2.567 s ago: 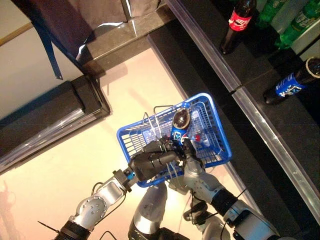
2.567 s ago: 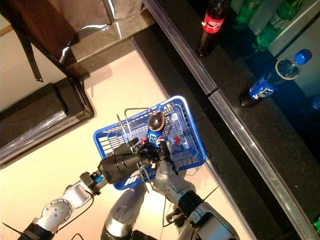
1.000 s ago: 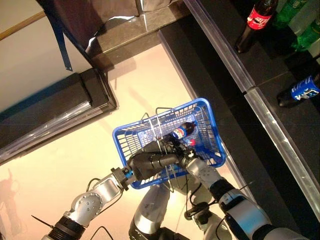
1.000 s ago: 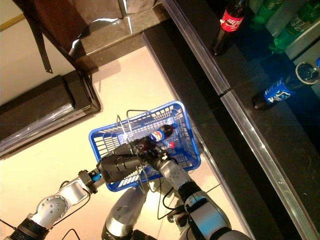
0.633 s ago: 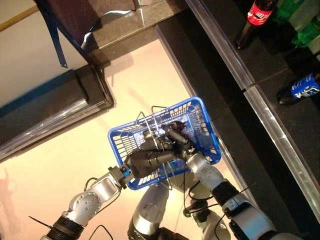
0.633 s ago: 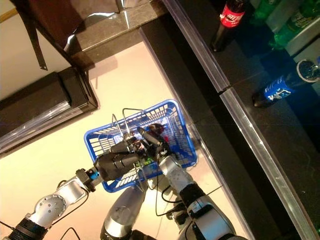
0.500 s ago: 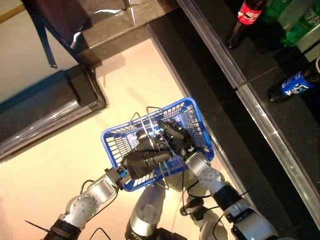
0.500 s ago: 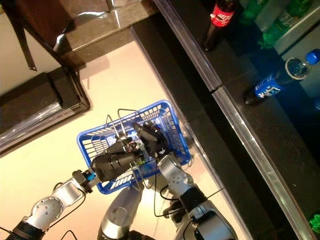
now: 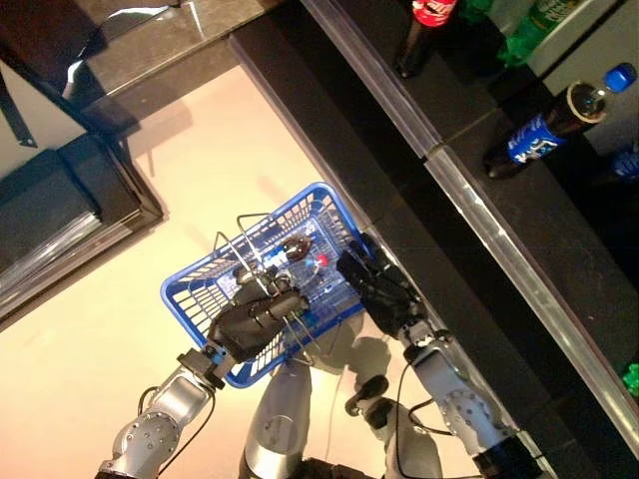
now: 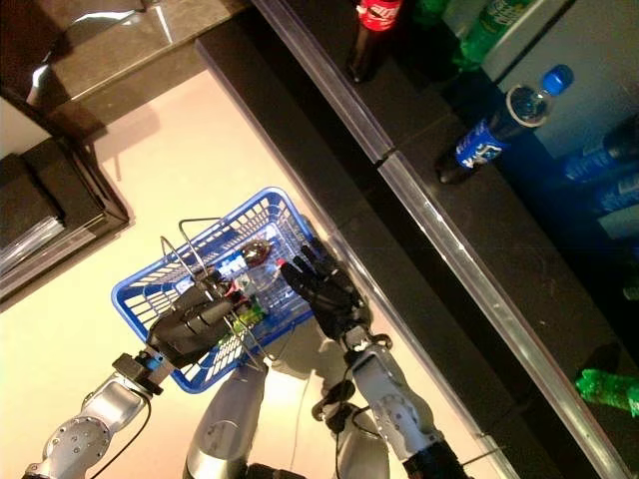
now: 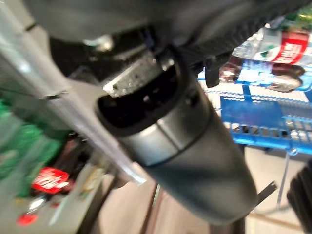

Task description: Pick up the drink and place into the basket.

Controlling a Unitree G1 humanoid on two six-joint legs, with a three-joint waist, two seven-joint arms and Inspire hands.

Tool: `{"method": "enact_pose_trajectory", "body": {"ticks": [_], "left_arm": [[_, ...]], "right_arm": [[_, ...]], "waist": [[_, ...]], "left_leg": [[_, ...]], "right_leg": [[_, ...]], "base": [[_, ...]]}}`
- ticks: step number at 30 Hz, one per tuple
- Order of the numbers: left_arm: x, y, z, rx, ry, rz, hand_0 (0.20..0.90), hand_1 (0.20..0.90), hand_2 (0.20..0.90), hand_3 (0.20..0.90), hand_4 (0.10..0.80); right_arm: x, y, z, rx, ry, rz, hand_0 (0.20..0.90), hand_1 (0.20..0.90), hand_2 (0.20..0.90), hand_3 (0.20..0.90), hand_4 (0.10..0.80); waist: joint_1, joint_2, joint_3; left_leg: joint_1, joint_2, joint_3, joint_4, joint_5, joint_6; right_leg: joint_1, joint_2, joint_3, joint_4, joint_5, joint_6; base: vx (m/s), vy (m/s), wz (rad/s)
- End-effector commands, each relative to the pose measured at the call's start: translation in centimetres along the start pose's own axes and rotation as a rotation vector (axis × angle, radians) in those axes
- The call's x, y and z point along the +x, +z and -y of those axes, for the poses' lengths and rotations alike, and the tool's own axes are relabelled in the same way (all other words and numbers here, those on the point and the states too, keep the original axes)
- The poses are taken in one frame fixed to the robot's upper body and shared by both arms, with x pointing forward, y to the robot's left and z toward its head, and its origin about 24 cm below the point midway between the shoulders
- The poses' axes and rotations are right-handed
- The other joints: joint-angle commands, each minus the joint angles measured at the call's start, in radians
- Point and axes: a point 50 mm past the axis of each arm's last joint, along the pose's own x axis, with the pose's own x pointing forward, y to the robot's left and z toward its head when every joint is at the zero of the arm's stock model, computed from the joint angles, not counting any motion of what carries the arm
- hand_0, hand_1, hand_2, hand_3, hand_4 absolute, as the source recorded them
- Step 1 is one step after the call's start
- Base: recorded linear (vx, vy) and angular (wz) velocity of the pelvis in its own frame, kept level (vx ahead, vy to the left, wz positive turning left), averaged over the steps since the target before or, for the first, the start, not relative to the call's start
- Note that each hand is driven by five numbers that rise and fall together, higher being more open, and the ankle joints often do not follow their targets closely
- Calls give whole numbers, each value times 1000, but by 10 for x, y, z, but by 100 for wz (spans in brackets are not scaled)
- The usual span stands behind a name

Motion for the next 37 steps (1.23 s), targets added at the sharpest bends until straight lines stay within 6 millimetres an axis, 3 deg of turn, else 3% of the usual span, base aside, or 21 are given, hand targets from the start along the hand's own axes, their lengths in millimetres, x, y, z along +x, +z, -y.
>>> {"method": "enact_pose_trajectory", "body": {"ticks": [1,9,10,11,12,14,15,16,17,20,21,22,26,29,37], "left_arm": [[23,36,117,103,-761,318,300,300,300,200,100],[15,41,65,74,-332,461,300,300,300,200,100],[8,37,44,42,-183,489,300,300,300,200,100],[7,37,42,42,-173,493,300,300,300,200,100],[-1,29,22,-1,-14,515,300,300,300,200,100],[-12,20,1,8,134,518,300,300,300,200,100],[-12,20,1,8,134,518,300,300,300,200,100],[-23,8,-18,-44,269,522,300,300,300,200,100],[-25,6,-20,-46,282,522,300,300,300,200,100],[-51,-23,-57,-114,558,482,300,300,300,200,100],[-53,-25,-59,-114,576,479,300,300,300,200,100],[-63,-35,-72,-123,662,460,300,300,300,200,100],[-78,-56,-95,-173,830,406,300,300,300,200,100],[-93,-83,-114,-244,986,343,300,300,300,200,100],[-116,-119,-126,-309,1203,222,300,300,300,200,100]], "right_arm": [[3,42,-47,-73,329,200,900,900,900,900,800],[-24,42,-32,-125,338,225,900,900,900,900,800],[-31,36,-19,-109,278,200,900,900,900,900,800],[-31,36,-17,-109,273,197,900,900,900,900,800],[-38,28,-1,-97,208,164,900,900,900,900,800],[-47,15,18,-93,116,124,900,900,900,900,800],[-47,15,18,-93,116,124,900,900,900,900,800],[-59,4,38,-96,21,69,900,900,900,900,800],[-60,2,40,-97,14,58,900,900,900,900,800],[-89,-25,86,-197,-275,-95,900,900,900,900,800],[-91,-28,89,-208,-296,-112,900,900,900,900,800],[-103,-39,105,-283,-407,-191,900,900,900,900,800],[-124,-65,130,-350,-597,-350,900,900,900,900,800],[-143,-92,150,-392,-769,-503,900,900,900,900,800],[-193,-124,171,-442,-1002,-725,900,900,900,900,800]], "waist": [[-30,37,-39],[-106,11,-114],[-130,9,-145],[-131,9,-146],[-152,11,-174],[-174,10,-203],[-174,11,-205],[-194,17,-233],[-197,18,-237],[-232,29,-299],[-234,30,-302],[-244,35,-319],[-259,46,-348],[-267,58,-379],[-267,82,-421]], "left_leg": [[114,-38,114,-86,-18,105],[184,-6,178,-112,-30,84],[216,4,201,-137,-26,75],[219,5,203,-139,-26,74],[242,15,220,-157,-20,67],[263,26,237,-171,-16,59],[260,27,237,-172,-14,59],[282,37,256,-188,-7,51],[285,38,259,-189,-7,50],[331,60,297,-217,0,32],[334,61,300,-219,0,31],[352,68,311,-233,1,25],[380,80,326,-255,5,12],[407,90,338,-276,6,2],[431,105,354,-318,12,-14]], "right_leg": [[-10,43,63,23,132,30],[44,78,142,-80,122,25],[71,86,168,-123,121,25],[73,87,170,-126,121,25],[90,94,194,-156,118,24],[104,95,215,-177,121,25],[102,97,215,-180,124,24],[118,93,234,-202,128,25],[120,93,236,-204,128,25],[158,86,262,-240,134,25],[161,86,264,-242,134,25],[177,85,267,-255,134,23],[202,82,268,-271,133,19],[228,78,259,-288,132,16],[260,69,228,-314,130,21]], "base": [[-44,-12,-20],[-19,1,-23],[-5,33,-27],[10,74,-44],[18,55,-39],[9,54,-38],[28,80,-40],[35,67,-35],[56,105,-35],[71,80,-25],[80,61,-37],[45,27,-26],[53,28,-9],[60,24,-7],[19,14,-2]]}}
